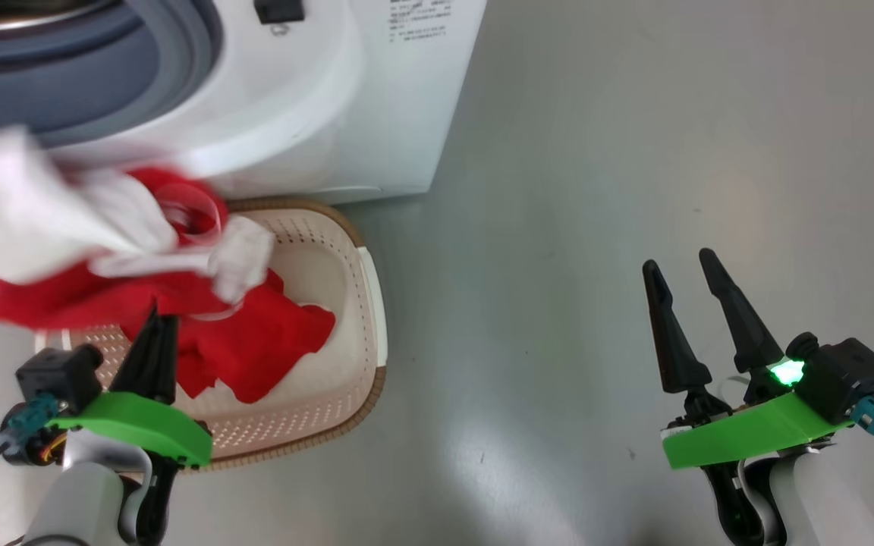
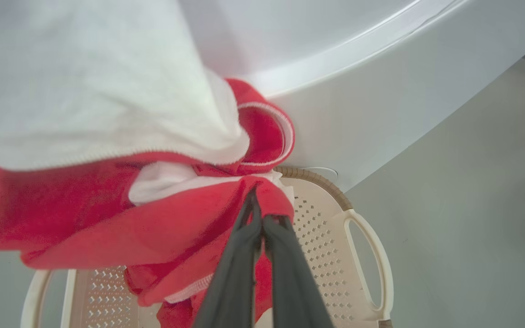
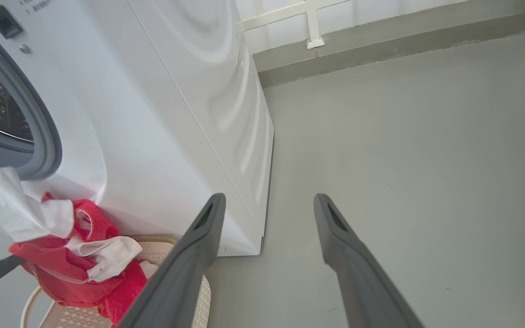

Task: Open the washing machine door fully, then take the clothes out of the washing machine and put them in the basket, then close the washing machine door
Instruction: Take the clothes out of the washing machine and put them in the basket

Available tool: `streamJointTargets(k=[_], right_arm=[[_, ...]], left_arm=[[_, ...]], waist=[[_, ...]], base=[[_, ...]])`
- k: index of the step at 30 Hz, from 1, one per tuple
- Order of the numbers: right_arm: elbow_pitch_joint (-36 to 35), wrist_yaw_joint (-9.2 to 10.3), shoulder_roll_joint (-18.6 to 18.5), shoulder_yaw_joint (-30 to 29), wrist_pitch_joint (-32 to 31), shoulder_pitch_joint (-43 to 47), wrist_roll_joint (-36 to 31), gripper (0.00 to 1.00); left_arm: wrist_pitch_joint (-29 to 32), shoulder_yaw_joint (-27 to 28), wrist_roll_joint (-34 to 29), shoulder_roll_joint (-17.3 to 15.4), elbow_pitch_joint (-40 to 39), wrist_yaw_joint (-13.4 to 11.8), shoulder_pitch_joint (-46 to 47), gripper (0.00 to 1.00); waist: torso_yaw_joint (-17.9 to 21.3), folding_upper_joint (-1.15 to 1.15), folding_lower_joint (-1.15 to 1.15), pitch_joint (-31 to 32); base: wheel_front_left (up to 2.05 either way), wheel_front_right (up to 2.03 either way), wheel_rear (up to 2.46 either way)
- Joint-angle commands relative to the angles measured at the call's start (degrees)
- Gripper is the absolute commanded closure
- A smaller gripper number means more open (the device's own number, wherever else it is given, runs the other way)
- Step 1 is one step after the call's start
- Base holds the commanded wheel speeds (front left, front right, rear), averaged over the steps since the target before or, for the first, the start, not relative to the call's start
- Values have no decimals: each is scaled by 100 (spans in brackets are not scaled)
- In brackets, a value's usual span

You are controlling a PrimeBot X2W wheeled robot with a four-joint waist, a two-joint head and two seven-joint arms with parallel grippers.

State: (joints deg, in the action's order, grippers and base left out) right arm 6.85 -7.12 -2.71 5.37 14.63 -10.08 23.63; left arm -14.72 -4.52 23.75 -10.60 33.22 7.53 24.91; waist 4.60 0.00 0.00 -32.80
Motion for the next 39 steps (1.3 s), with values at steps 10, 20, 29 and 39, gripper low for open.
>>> streamJointTargets(k=[10, 20, 29, 39], right_arm=[[-238, -36, -17, 140, 37, -171, 20, 0], [-250, -36, -17, 135, 37, -266, -3, 0], [-180, -36, -17, 138, 37, -254, -32, 0], [-23, -36, -17, 124, 37, -147, -130, 0]], left_arm=[[-28, -586, 456, -428, 782, -4, 491, 100], [-28, -770, 646, -525, 1329, -4, 874, 18], [-28, -721, 734, -539, 1410, -4, 873, 0], [-28, -358, 634, -434, 1097, -4, 507, 0]], waist=[[109, 0, 0, -539], [89, 0, 0, -695], [55, 0, 0, -498], [-29, 0, 0, 151]], base=[[0, 0, 0], [0, 0, 0], [0, 0, 0], [0, 0, 0]])
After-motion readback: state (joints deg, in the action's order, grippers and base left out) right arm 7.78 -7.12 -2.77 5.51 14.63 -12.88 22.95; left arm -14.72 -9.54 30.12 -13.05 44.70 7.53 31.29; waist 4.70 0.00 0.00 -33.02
